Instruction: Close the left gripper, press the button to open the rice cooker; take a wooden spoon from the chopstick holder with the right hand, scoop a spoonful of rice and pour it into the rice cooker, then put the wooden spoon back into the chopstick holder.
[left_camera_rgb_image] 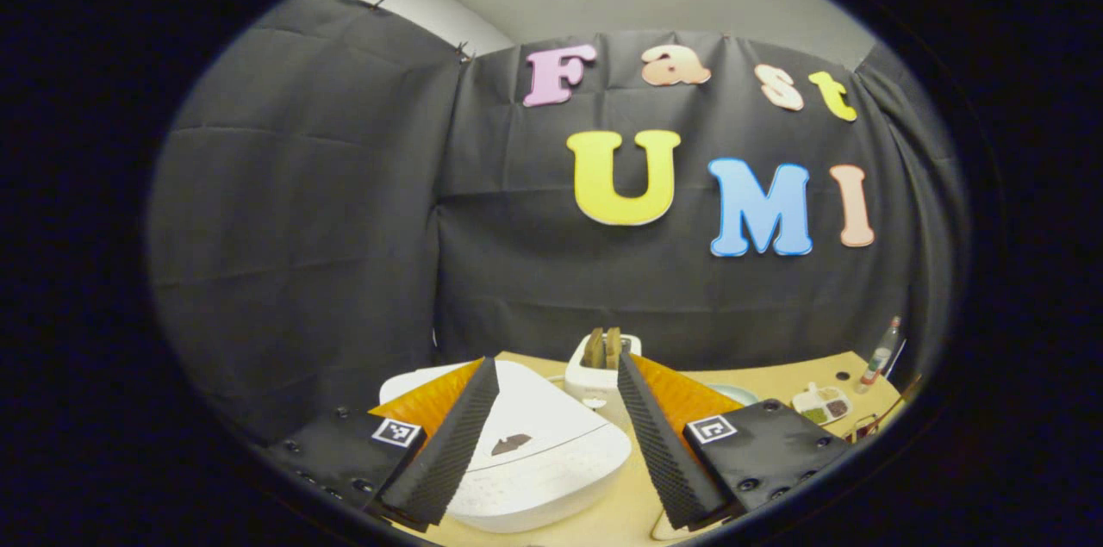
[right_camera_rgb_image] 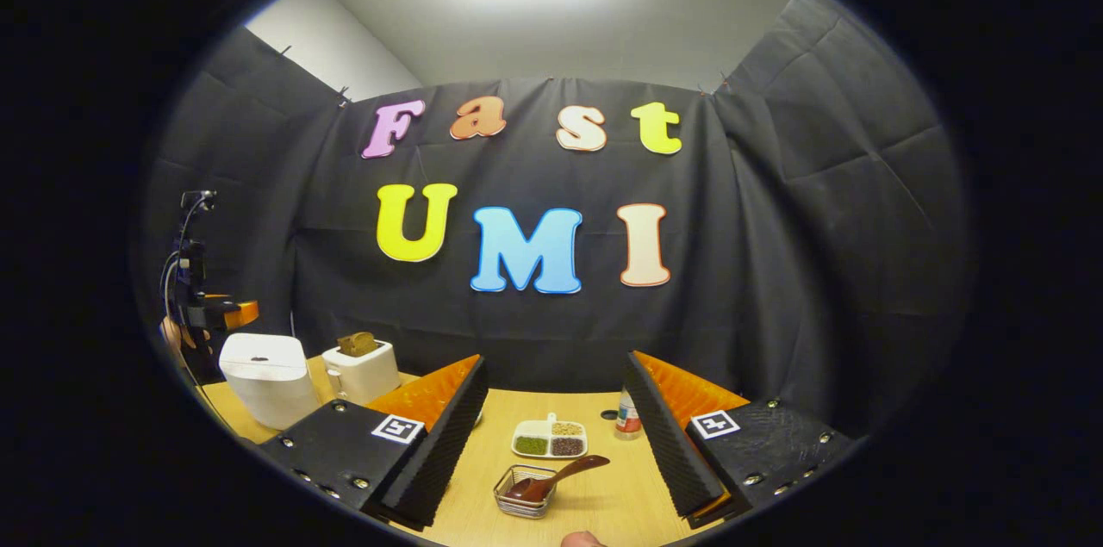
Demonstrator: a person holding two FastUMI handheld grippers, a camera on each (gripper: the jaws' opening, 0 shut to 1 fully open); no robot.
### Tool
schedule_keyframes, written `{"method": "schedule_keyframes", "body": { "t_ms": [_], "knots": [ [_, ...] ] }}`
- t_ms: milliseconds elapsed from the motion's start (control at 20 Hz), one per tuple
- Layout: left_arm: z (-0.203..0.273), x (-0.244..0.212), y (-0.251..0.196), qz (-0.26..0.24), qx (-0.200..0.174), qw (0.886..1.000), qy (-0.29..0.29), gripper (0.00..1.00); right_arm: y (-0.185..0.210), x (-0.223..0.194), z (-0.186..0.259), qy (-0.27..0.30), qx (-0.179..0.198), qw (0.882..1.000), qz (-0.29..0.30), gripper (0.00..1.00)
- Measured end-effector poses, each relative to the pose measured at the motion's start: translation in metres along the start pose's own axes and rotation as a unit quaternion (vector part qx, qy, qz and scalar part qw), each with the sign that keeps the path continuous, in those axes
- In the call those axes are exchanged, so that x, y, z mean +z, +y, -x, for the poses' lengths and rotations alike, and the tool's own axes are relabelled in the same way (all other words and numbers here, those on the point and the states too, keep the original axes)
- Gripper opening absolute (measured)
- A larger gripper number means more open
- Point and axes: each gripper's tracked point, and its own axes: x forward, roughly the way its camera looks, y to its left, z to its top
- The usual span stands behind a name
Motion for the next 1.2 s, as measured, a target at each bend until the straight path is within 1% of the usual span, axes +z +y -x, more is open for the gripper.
{"method": "schedule_keyframes", "body": {
  "t_ms": [100,200,250,300,350,400,450,500,550,650,800,850,1050,1150,1200],
  "knots": [
    [0.026,0.02,-0.005,-0.002,-0.007,1.0,-0.022,0.96,0.003,0.004,0.004,-0.005,0.002,1.0,0.005,0.97],
    [0.049,0.035,-0.008,-0.014,-0.018,0.999,-0.042,0.94,0.012,0.014,0.011,-0.017,0.003,1.0,-0.007,0.96],
    [0.06,0.044,-0.007,-0.021,-0.023,0.998,-0.05,0.98,0.013,0.018,0.012,-0.021,-0.002,1.0,-0.012,0.96],
    [0.072,0.05,-0.006,-0.026,-0.029,0.998,-0.056,0.96,0.014,0.019,0.015,-0.021,-0.008,1.0,-0.017,0.97],
    [0.085,0.055,-0.005,-0.027,-0.035,0.997,-0.06,0.98,0.019,0.02,0.017,-0.022,-0.008,0.999,-0.024,0.96],
    [0.099,0.058,-0.001,-0.025,-0.041,0.997,-0.063,0.94,0.025,0.022,0.021,-0.022,-0.006,0.999,-0.029,0.97],
    [0.112,0.061,0.002,-0.022,-0.045,0.997,-0.066,0.98,0.029,0.024,0.024,-0.023,-0.006,0.999,-0.03,0.97],
    [0.123,0.063,0.006,-0.02,-0.047,0.996,-0.069,0.94,0.031,0.026,0.027,-0.024,-0.01,0.999,-0.028,0.97],
    [0.131,0.063,0.007,-0.019,-0.051,0.996,-0.073,0.96,0.035,0.028,0.029,-0.026,-0.011,0.999,-0.027,0.97],
    [0.147,0.064,0.011,-0.023,-0.058,0.995,-0.08,0.96,0.048,0.033,0.035,-0.03,-0.003,0.999,-0.024,0.97],
    [0.161,0.065,0.017,-0.021,-0.061,0.994,-0.087,0.94,0.06,0.041,0.037,-0.04,-0.003,0.999,-0.018,0.97],
    [0.164,0.065,0.018,-0.018,-0.062,0.994,-0.086,0.96,0.065,0.043,0.037,-0.044,0.0,0.999,-0.024,0.97],
    [0.172,0.068,0.024,-0.016,-0.065,0.994,-0.085,0.96,0.077,0.049,0.04,-0.051,0.004,0.998,-0.03,0.96],
    [0.176,0.078,0.027,-0.016,-0.068,0.993,-0.095,0.96,0.082,0.053,0.042,-0.056,0.007,0.998,-0.035,0.97],
    [0.179,0.082,0.027,-0.015,-0.068,0.993,-0.1,0.98,0.083,0.055,0.043,-0.057,0.007,0.998,-0.036,0.96]
  ]
}}
